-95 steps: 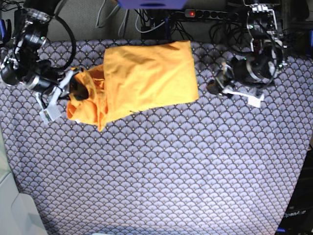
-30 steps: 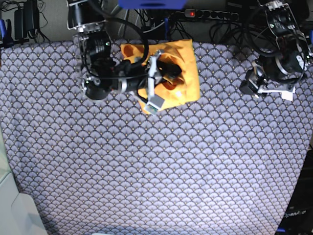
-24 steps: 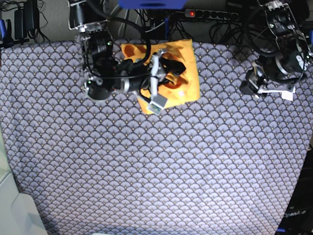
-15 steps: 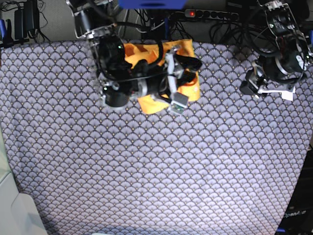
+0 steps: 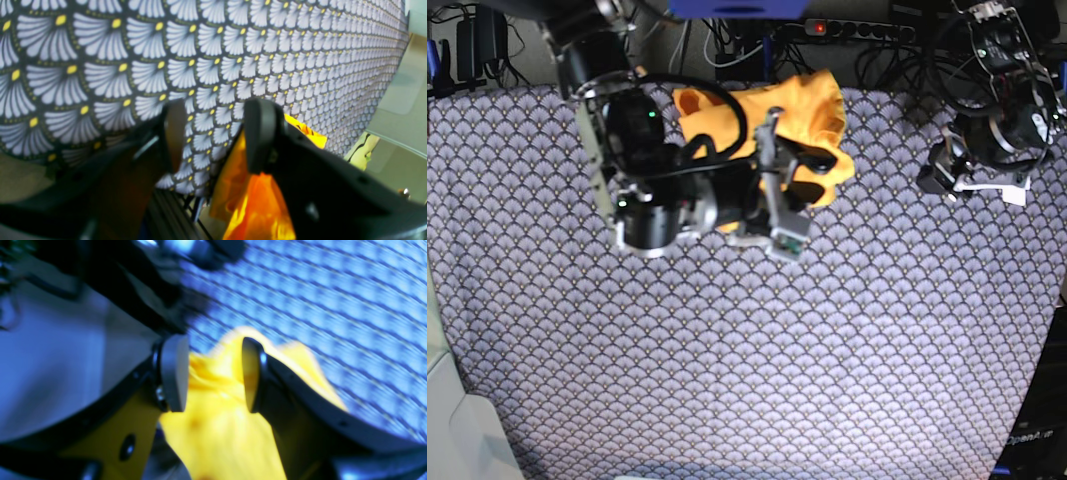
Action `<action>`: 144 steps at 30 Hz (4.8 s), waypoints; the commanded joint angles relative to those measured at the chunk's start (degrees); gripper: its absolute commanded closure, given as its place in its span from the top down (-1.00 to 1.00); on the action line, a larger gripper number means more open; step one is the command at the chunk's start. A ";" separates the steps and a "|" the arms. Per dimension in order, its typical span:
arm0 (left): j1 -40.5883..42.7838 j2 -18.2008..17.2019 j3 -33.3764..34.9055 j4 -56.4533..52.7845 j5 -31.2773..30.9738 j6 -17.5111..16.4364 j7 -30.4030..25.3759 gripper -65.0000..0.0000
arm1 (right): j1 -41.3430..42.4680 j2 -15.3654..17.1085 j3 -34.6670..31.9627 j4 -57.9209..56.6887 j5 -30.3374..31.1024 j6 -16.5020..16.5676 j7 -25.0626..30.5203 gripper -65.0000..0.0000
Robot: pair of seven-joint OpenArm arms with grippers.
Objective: Fold the T-shirt properly
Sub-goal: 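Press and tuck the fabric with the right gripper, then release, then push the folded shirt with the left gripper to rotate it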
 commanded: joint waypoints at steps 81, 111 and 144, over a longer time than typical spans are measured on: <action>-4.42 -0.57 -8.60 1.32 -1.52 -0.15 6.92 -0.13 | 0.00 22.64 -16.25 -16.18 0.89 0.19 41.13 -0.17; -3.98 -0.92 8.72 -0.08 -9.52 0.38 7.93 -0.80 | -5.36 29.59 2.39 -8.18 0.36 0.19 34.63 -0.84; -9.69 18.42 15.05 -10.02 29.68 0.38 1.29 -1.00 | -10.02 32.31 8.72 -10.73 0.27 0.19 34.36 -0.94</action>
